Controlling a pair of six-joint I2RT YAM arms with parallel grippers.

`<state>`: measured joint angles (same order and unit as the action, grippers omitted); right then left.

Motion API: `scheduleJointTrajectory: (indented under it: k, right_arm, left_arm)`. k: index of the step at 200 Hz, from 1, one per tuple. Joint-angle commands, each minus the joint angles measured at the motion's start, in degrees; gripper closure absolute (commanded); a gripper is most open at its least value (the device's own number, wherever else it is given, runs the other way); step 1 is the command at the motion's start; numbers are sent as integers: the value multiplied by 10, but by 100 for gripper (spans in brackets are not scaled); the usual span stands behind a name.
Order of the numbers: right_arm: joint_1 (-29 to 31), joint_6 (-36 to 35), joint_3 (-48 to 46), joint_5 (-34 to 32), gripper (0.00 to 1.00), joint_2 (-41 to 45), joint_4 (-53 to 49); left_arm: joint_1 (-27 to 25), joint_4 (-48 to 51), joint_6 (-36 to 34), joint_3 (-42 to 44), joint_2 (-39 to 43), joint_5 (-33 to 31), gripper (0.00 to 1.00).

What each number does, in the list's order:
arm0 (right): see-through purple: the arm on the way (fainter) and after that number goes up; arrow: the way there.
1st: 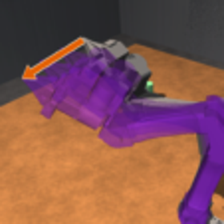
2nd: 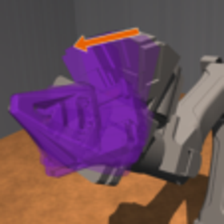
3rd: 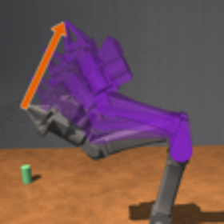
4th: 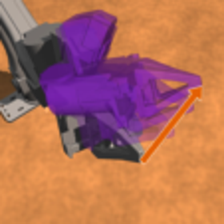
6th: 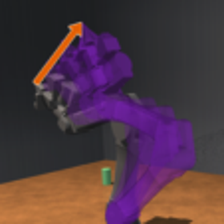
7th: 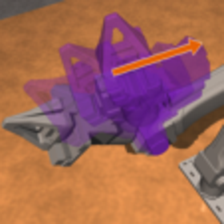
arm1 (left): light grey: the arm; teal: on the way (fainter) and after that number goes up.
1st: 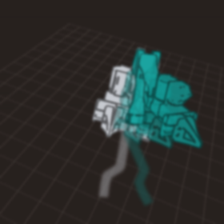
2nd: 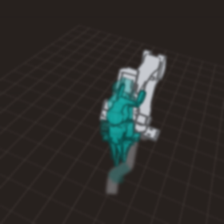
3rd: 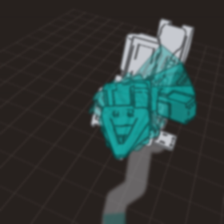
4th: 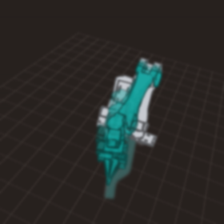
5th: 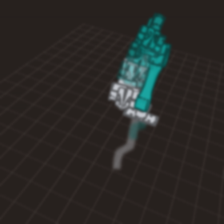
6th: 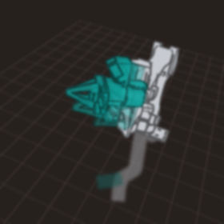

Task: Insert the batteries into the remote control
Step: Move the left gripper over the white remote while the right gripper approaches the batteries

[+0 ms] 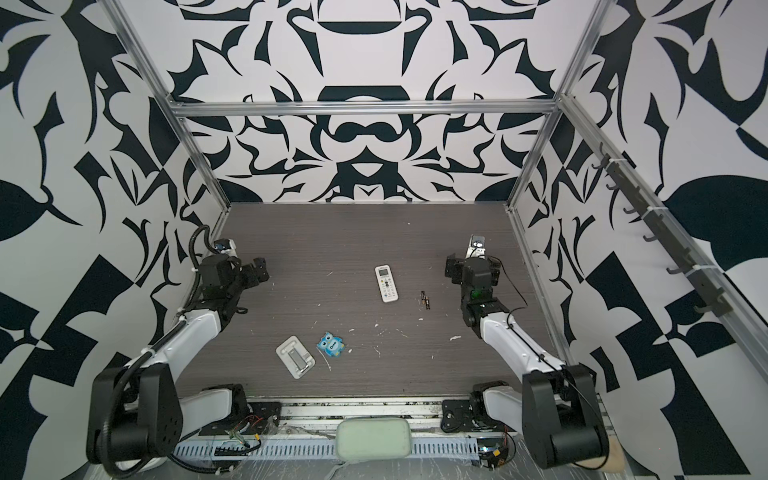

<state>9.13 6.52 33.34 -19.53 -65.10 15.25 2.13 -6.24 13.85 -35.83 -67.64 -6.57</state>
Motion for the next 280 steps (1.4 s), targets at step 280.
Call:
scheduleJointTrajectory:
  k: [280]
  right_arm:
    - [122, 13, 237, 254, 0, -51, -436]
  left_arm:
    - [-377, 484, 405, -540, -414, 36, 1]
